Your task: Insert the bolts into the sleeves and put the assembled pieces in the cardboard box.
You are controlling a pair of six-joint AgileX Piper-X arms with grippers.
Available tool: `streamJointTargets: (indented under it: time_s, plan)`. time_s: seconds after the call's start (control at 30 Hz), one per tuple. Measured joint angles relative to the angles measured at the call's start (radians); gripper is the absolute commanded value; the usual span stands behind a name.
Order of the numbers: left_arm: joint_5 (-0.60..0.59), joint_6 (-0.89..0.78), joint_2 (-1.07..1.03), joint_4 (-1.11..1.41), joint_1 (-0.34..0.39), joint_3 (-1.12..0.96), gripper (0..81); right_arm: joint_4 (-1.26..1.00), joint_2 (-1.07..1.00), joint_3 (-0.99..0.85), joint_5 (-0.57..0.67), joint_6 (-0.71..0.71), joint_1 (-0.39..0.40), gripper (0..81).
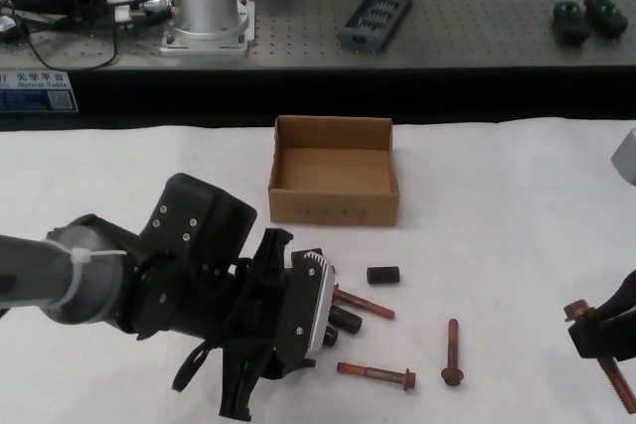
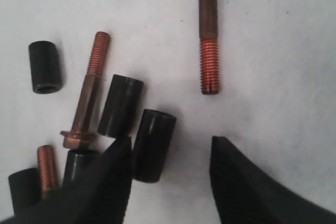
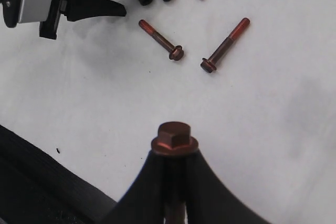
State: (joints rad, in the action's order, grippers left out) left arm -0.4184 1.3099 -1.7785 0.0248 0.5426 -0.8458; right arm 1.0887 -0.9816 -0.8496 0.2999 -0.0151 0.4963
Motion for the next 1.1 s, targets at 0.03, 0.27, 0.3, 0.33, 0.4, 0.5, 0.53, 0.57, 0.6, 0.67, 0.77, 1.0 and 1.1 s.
streamJointTargets:
  time_s: [0.03,0.27,0.3,0.33,0.4,0.5,0.53,0.57,0.6,0.67,0.77,1.0,1.1]
  plan:
    - [0.0,0.0,-0.004,0.0,0.0,-0.006,34.5,0.0,0.0,0.0,0.0,0.0,0.0,2.6]
    - [-0.011,0.0,-0.041,0.0,-0.002,-0.051,34.5,0.0,0.0,0.0,0.0,0.0,0.0,2.6]
    - [-0.011,0.0,-0.046,0.0,-0.002,-0.058,34.5,0.0,0.0,0.0,0.0,0.0,0.0,2.6]
    - [-0.011,0.0,-0.047,0.0,-0.002,-0.06,34.5,0.0,0.0,0.0,0.0,0.0,0.0,2.6]
    - [-0.011,0.0,-0.058,0.0,-0.002,-0.075,34.5,0.0,0.0,0.0,0.0,0.0,0.0,2.6]
    - [-0.011,0.0,-0.071,0.0,-0.002,-0.092,34.5,0.0,0.0,0.0,0.0,0.0,0.0,2.6]
    - [-0.011,0.0,-0.073,-0.008,-0.002,-0.095,34.5,0.0,0.0,0.0,0.0,0.0,0.0,2.6]
    - [-0.011,0.0,-0.073,-0.009,-0.002,-0.096,34.5,0.0,0.0,0.0,0.0,0.0,0.0,2.6]
    - [-0.011,0.0,-0.073,-0.017,-0.002,-0.098,34.5,0.0,0.0,0.0,0.0,0.0,0.0,2.6]
    - [-0.011,0.0,-0.073,-0.041,-0.002,-0.104,34.4,-0.003,0.0,0.0,0.0,0.0,0.0,2.6]
    - [-0.011,0.0,-0.073,-0.084,-0.002,-0.114,28.4,-0.008,0.0,0.0,0.0,0.0,0.0,2.6]
    - [-0.016,0.0,-0.073,-0.138,-0.002,-0.118,19.7,-0.01,0.0,0.0,0.0,0.0,0.0,2.6]
    - [-0.018,0.0,-0.073,-0.142,-0.002,-0.118,19.7,-0.01,0.0,0.0,0.0,0.0,0.0,2.6]
